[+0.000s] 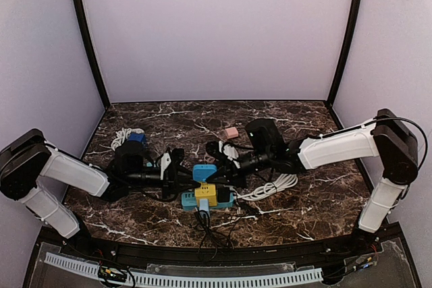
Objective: Insert the plug
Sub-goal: Insert the plug into the socket.
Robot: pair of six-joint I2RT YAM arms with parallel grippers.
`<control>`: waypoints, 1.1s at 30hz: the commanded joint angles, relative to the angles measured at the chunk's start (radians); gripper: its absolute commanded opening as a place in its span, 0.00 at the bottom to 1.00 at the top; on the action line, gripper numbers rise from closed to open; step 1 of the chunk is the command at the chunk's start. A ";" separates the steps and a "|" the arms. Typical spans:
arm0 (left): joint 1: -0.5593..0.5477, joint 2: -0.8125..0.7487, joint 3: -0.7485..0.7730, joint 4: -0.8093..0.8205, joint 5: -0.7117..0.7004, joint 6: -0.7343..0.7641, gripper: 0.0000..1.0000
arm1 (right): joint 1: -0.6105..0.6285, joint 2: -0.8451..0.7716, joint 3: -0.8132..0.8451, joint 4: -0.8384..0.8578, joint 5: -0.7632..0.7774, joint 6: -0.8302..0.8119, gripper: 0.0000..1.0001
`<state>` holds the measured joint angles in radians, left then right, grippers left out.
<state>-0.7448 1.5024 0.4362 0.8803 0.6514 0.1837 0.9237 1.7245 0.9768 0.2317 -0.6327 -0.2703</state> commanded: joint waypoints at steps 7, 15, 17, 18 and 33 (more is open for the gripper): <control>-0.007 0.001 0.013 -0.003 0.025 0.011 0.24 | 0.013 0.025 0.037 0.000 0.018 -0.008 0.00; -0.007 -0.006 0.014 -0.011 0.022 0.012 0.25 | 0.021 0.022 0.044 -0.037 0.052 -0.034 0.00; -0.007 -0.010 0.014 -0.020 0.018 0.014 0.25 | 0.023 0.022 0.046 -0.044 0.060 -0.040 0.00; -0.007 -0.011 0.013 -0.027 0.016 0.020 0.25 | 0.023 0.022 0.050 -0.050 0.064 -0.043 0.00; -0.004 -0.020 0.007 -0.033 0.004 0.050 0.32 | 0.034 0.041 0.073 -0.092 0.078 -0.069 0.00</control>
<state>-0.7452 1.5040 0.4370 0.8650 0.6472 0.2169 0.9493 1.7515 1.0241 0.1486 -0.5636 -0.3294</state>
